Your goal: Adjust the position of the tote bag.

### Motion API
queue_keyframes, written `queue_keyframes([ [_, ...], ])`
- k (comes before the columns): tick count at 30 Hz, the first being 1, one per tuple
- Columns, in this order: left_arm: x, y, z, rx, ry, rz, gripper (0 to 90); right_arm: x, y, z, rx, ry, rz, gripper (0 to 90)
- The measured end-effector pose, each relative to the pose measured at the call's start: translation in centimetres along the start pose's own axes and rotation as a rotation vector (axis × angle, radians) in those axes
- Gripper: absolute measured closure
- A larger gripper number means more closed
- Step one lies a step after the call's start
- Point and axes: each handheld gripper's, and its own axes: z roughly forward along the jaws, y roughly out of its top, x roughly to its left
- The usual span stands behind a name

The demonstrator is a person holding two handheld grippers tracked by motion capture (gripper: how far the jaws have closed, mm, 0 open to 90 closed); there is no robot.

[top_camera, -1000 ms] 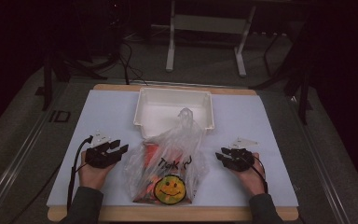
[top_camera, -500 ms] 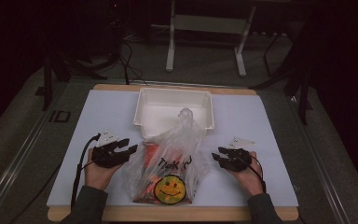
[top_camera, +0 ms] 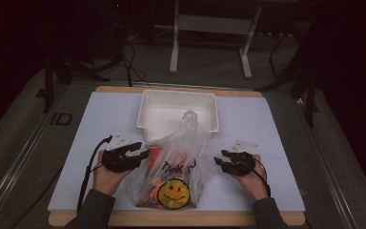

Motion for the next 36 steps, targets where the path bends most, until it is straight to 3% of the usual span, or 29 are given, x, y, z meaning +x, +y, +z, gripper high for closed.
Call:
queue_keyframes([
  [19,-3.1,1.5,2.1,0.032,-0.084,0.056,48.6,0.5,0.5,0.0,0.002,0.012,-0.015,50.0],
  [25,-4.1,1.7,3.3,0.065,-0.099,0.083,47.8,1.0,0.9,-0.3,-0.009,0.02,-0.023,48.2],
  [28,-4.4,1.8,3.9,0.095,-0.086,0.1,48.5,1.2,1.2,-0.5,-0.015,0.025,-0.024,47.0],
  [33,-4.3,1.8,4.6,0.14,-0.066,0.1,56.8,1.4,1.6,-0.9,-0.029,0.032,-0.029,45.3],
  [34,-4.3,1.7,4.6,0.141,-0.062,0.104,65.4,1.6,2.0,-1.1,-0.04,0.035,-0.031,44.6],
  [36,-4.3,1.7,4.6,0.147,-0.053,0.11,73.2,1.7,2.3,-1.3,-0.046,0.035,-0.04,43.9],
])
